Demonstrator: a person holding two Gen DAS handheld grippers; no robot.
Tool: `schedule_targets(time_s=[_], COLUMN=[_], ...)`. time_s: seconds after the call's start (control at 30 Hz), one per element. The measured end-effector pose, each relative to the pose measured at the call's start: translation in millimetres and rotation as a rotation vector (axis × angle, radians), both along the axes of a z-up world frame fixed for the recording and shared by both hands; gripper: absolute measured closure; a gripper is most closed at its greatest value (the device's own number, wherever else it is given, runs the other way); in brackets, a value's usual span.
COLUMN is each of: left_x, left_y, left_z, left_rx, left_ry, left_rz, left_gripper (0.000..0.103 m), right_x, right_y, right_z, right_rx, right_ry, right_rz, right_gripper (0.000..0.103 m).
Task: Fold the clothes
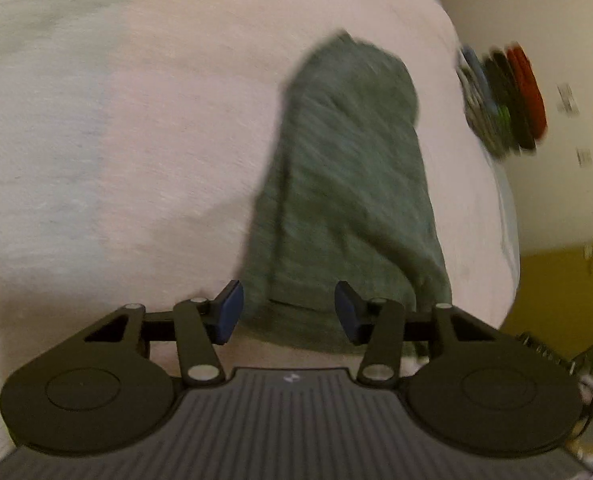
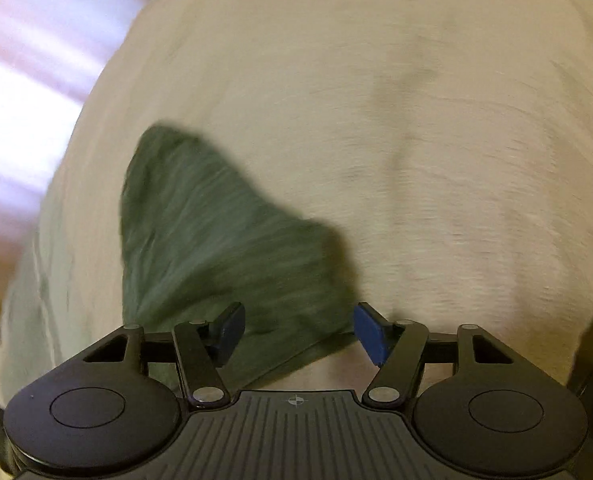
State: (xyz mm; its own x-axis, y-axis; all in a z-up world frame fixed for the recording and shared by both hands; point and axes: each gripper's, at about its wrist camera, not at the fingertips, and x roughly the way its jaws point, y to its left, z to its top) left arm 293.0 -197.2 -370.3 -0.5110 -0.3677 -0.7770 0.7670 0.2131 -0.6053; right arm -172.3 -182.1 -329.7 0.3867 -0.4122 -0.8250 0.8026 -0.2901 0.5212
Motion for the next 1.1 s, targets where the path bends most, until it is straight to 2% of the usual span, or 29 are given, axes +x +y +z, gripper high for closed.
schedule_targets(time_s=[0.13, 0.23, 0.3, 0.4, 0.47, 0.53, 0.6, 0.63, 0.67, 0.7, 0.73, 0.77, 0.8, 0.83, 0.9, 1.03, 1.1], left_x=[-17.9, -27.1, -27.3, -29.4, -28.6, -26.5, -24.8, -24.6, -24.5, -24.6, -24.8, -25.1, -24.7, -22.3, -14.8, 5.1, 17.7], left_y=[-9.1, -18.1, -20.8, -26.3, -28.7, -30.1, -30.9, -31.9, -32.9, -33.4, -34.3, -35.5, -36.5, -36.9, -34.7, -26.0, -20.8], left_z=[-10.5, -20.1, -21.8, -20.1, -18.9, -18.2, -20.4, -22.3, -24.6, -26.5, -28.1, -29.7, -31.0, -31.7, -27.9, -3.6, 6.4], left_rx=[-0.029, -0.024, -0.036, -0.052, -0.06, -0.064, -0.053, -0.043, -0.033, -0.029, -0.025, -0.022, -0.017, -0.01, -0.024, -0.107, -0.139], left_ry=[-0.033, -0.077, -0.074, -0.069, -0.055, -0.041, -0.037, -0.035, -0.029, -0.022, -0.017, -0.014, -0.011, 0.0, 0.043, 0.088, 0.102], left_rz=[-0.037, -0.076, -0.091, -0.107, -0.095, -0.076, -0.064, -0.06, -0.059, -0.06, -0.064, -0.07, -0.072, -0.068, -0.063, -0.063, -0.046], left_gripper=[0.059, 0.059, 0.059, 0.069, 0.069, 0.069, 0.069, 0.069, 0.069, 0.069, 0.076, 0.082, 0.097, 0.102, 0.103, 0.103, 0.103], right_x=[-17.2, -14.7, -14.7, -20.1, -22.4, -22.5, -20.2, -18.1, -16.6, -15.2, -13.9, -13.6, -14.7, -18.3, -25.6, -37.0, -31.9], right_y=[1.3, 1.2, 2.2, 4.7, 6.1, 6.4, 5.4, 3.5, 1.6, -0.2, -2.0, -3.2, -3.8, -3.9, -4.0, -2.1, -2.7], right_z=[-11.0, -19.0, -25.1, -32.7, -33.6, -34.5, -34.5, -35.1, -36.4, -37.6, -38.7, -38.4, -35.6, -30.8, -20.9, -3.0, -10.2], right_rx=[-0.023, -0.047, -0.053, -0.057, -0.067, -0.073, -0.078, -0.078, -0.073, -0.068, -0.063, -0.063, -0.069, -0.076, -0.088, -0.089, -0.049], right_ry=[-0.008, -0.031, -0.045, -0.066, -0.091, -0.109, -0.118, -0.119, -0.12, -0.121, -0.121, -0.117, -0.114, -0.13, -0.163, -0.241, -0.215], right_rz=[-0.028, -0.034, -0.043, -0.062, -0.066, -0.06, -0.044, -0.033, -0.025, -0.017, -0.01, -0.005, -0.005, -0.012, -0.026, -0.031, 0.001], right_gripper=[0.039, 0.039, 0.04, 0.043, 0.048, 0.049, 0.053, 0.06, 0.072, 0.077, 0.089, 0.094, 0.095, 0.097, 0.098, 0.099, 0.099])
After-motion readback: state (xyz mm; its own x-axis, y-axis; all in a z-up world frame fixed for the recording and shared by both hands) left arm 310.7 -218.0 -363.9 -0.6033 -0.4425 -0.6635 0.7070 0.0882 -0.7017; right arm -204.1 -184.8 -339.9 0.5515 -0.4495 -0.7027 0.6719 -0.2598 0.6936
